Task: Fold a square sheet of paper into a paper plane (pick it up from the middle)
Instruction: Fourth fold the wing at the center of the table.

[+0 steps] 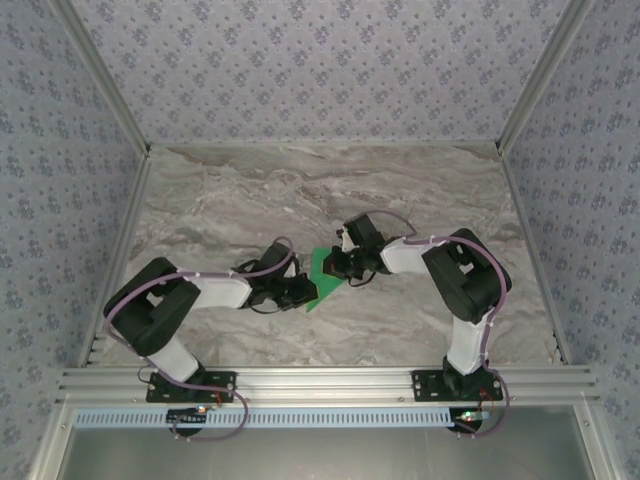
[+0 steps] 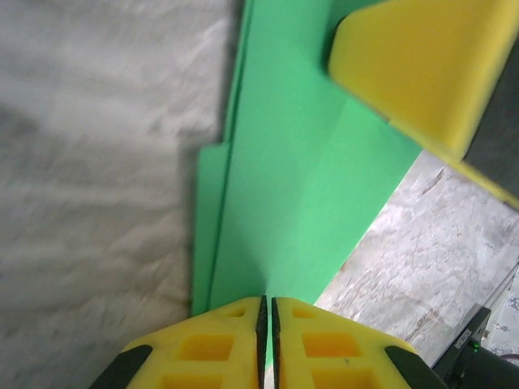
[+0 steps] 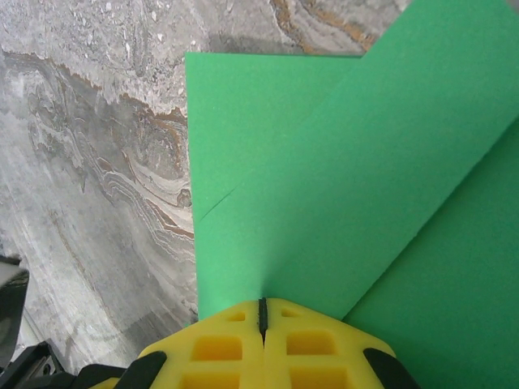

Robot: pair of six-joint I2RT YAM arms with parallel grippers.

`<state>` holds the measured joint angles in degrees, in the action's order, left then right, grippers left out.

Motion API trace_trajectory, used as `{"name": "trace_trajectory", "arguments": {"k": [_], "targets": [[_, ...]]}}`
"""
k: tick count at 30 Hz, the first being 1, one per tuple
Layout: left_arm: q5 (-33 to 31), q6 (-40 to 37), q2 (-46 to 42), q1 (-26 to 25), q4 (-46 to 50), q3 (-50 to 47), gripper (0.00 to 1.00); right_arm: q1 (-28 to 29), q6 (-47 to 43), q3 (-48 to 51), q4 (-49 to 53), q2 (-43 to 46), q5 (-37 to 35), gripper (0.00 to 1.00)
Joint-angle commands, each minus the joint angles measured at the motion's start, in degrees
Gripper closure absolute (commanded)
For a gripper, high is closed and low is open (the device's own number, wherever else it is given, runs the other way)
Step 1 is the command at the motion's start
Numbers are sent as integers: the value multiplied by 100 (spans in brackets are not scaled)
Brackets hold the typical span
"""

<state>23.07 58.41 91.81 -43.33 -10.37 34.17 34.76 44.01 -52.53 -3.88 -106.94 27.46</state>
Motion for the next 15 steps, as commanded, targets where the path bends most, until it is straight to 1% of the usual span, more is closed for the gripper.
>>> {"name": "trace_trajectory", "arguments": {"k": [1, 5, 7, 11, 15], "targets": [[86, 118, -221, -163, 853, -321, 87, 37, -26, 270, 1051, -609, -795, 100], [57, 66, -493, -199, 1183, -555, 91, 37, -38, 250, 1093, -607, -813, 100], [52, -21, -638, -198, 1438, -578, 94, 39, -37, 236, 1120, -600, -822, 100], [-7, -434, -931, -176, 2097, -330, 100, 39, -49, 226, 1183, -585, -839, 100], [-92, -677, -1382, -35, 2212, -69, 100, 37, -64, 200, 1232, -543, -848, 100]]}}
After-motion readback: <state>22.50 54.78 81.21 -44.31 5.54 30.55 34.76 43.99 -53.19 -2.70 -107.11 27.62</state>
